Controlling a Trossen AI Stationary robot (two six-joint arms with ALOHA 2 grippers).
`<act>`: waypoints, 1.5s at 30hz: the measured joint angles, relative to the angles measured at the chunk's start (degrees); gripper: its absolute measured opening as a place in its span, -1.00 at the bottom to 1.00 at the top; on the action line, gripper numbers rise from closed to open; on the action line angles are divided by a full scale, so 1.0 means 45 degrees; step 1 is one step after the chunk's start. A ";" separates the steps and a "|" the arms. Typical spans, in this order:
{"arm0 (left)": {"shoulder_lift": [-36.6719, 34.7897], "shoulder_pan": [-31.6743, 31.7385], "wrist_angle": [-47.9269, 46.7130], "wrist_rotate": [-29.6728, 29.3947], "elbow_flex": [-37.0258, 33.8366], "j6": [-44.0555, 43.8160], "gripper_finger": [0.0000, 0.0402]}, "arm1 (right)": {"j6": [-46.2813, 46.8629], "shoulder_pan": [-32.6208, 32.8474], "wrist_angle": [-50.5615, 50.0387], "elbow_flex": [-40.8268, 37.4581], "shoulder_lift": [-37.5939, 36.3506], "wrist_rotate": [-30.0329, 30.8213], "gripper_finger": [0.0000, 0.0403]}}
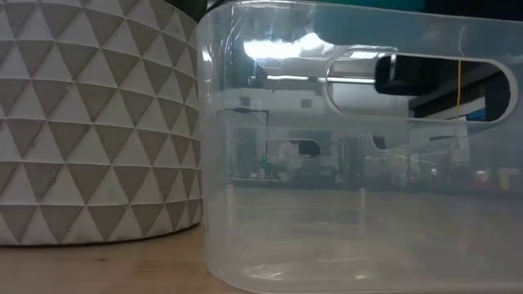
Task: Nest measuring cups in basket
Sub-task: Put the nested measuring cups into the transparent bin
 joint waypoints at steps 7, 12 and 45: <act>0.0000 0.0005 0.0005 -0.0434 0.0000 0.0000 -0.33 | 0.0704 0.0865 -0.0878 -0.0020 0.0000 0.2757 -0.50; 0.0000 0.0005 0.0005 -0.0602 0.0000 0.0000 -0.33 | 0.0685 0.1380 -0.1265 0.0105 0.0000 0.4551 -0.50; 0.0000 0.0005 0.0103 -0.0607 0.0000 -0.0068 -0.33 | 0.4231 0.2396 -0.1001 0.2215 0.4908 0.7297 -0.50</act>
